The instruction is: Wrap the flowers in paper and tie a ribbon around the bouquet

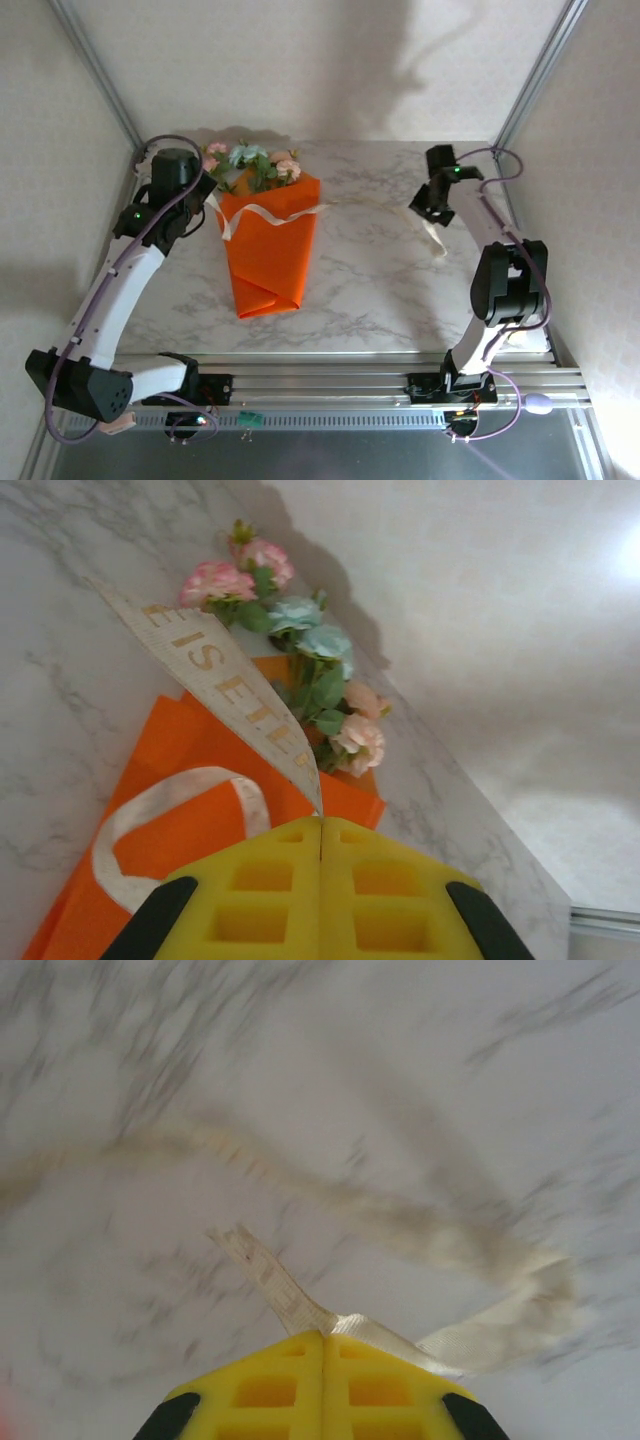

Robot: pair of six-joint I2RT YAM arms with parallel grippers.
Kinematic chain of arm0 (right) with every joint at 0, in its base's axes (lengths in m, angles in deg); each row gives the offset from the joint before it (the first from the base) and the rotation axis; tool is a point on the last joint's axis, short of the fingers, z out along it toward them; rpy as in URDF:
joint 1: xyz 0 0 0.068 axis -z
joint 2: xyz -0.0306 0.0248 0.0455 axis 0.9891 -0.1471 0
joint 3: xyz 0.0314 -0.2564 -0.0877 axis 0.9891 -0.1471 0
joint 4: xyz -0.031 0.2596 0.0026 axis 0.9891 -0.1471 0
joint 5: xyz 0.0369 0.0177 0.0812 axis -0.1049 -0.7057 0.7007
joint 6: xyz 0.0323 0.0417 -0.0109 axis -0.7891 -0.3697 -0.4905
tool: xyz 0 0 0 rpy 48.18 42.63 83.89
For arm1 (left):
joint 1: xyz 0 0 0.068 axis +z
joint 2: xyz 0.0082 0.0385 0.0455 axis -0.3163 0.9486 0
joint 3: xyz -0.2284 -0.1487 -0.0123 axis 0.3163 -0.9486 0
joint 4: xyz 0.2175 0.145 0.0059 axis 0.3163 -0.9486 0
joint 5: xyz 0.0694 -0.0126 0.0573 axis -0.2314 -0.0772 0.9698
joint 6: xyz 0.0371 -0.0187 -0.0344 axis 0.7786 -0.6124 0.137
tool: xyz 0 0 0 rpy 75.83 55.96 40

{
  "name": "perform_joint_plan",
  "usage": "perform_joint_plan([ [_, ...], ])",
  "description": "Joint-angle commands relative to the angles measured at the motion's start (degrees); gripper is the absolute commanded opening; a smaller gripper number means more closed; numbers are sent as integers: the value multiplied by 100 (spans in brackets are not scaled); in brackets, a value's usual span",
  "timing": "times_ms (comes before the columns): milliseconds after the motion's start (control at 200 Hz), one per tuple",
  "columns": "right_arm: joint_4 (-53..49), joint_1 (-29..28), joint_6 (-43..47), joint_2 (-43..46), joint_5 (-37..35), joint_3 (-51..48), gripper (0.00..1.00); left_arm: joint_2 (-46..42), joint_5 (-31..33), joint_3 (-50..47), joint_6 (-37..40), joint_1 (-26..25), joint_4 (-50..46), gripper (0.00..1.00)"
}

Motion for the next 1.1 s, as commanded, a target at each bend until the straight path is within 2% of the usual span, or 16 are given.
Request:
perform_joint_plan([
  [0,97,-177,-216,82,365,-356,0,165,99,-382,30,280,-261,0],
  [115,105,-198,-309,168,168,-766,0,671,-161,-1008,-62,553,-224,0],
  [250,-118,-22,-176,151,-11,-965,0,1002,-687,-1983,-250,1082,434,0],
  [345,-371,-2,-42,197,-255,-856,33,1153,-703,-2029,-228,1227,572,0],
  [455,-389,-552,438,610,-936,-453,56,1144,-815,-1830,-140,1203,481,0],
  [505,-401,-886,635,644,-1082,-158,60,1064,-837,-1741,-91,1158,396,0],
  [611,-431,-1624,759,330,-985,397,59,913,-824,-1634,50,1034,270,0],
  [656,-275,-1865,662,126,-588,504,59,901,-833,-1586,101,986,231,0],
  [711,278,-2095,439,-137,331,437,58,858,-918,-1557,134,915,279,0],
  [786,747,-2400,129,-561,838,533,57,757,-1068,-1468,182,664,391,0],
  [876,1200,-2495,-105,-933,1157,863,57,679,-1141,-1095,401,157,369,0],
  [1006,1004,-2484,-143,-2032,1794,2395,58,595,-2747,-1018,516,-677,1594,0],
  [1091,772,-2457,-415,-2685,2025,3247,60,676,-3206,-590,772,-1406,1918,0],
])
